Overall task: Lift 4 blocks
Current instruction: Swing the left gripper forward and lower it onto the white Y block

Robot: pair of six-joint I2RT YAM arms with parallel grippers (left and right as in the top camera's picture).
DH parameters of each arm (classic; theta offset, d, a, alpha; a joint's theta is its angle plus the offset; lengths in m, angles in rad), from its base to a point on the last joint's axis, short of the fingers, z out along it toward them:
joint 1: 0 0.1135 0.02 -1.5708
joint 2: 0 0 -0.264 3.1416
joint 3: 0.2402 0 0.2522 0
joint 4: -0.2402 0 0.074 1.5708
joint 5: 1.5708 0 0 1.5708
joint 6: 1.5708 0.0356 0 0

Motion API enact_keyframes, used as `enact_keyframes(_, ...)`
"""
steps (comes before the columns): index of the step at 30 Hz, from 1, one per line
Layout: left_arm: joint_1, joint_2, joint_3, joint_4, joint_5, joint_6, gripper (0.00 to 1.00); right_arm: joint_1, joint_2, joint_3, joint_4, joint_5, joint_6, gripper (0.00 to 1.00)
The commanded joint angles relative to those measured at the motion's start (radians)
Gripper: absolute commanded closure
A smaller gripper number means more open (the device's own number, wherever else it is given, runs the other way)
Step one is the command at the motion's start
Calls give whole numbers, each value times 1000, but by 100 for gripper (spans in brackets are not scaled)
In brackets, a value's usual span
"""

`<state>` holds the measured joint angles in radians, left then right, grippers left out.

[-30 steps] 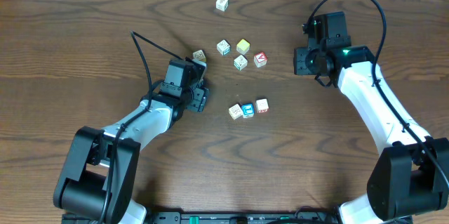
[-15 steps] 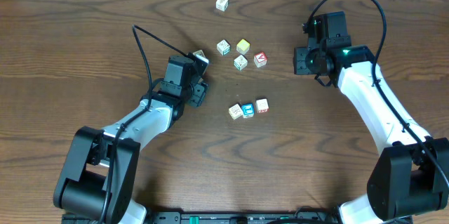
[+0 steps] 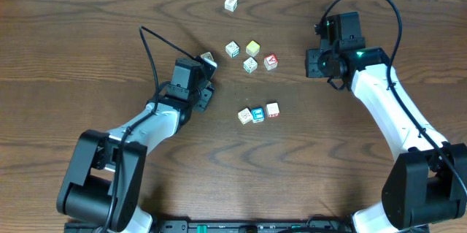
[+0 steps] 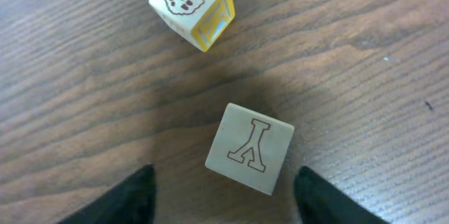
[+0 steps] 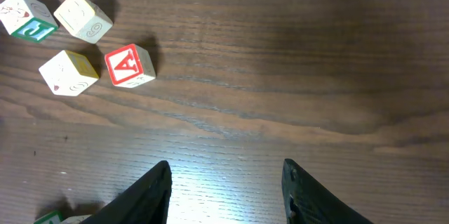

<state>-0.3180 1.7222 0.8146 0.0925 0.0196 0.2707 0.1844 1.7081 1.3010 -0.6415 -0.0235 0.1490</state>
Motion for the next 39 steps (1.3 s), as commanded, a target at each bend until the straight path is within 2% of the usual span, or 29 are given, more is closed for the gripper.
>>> enact_keyframes(1,4,23,24,12,-1,10,31,2,-2,19,2,0,3,52)
enact_keyframes(7,5,43,24,50,40,10,31,2,-2,19,1,0,3,52)
enact_keyframes(9,5,48,24,52,40,10,41,2,-2,19,2,3,3,52)
enact_keyframes(11,5,49,24,48,40,9,55,2,-2,19,2,11,4,52)
enact_keyframes(13,5,49,24,40,40,4,59,2,-2,19,2,13,3,52)
enact_keyframes(20,5,49,24,21,40,-6,58,2,-2,19,2,15,3,52)
enact_keyframes(27,4,27,24,21,40,-102,57,2,-2,19,2,16,3,52)
enact_keyframes(32,4,-4,24,21,40,-135,66,2,5,19,2,16,3,52)
enact_keyframes(39,4,-50,24,22,40,-168,64,2,43,19,3,18,5,53)
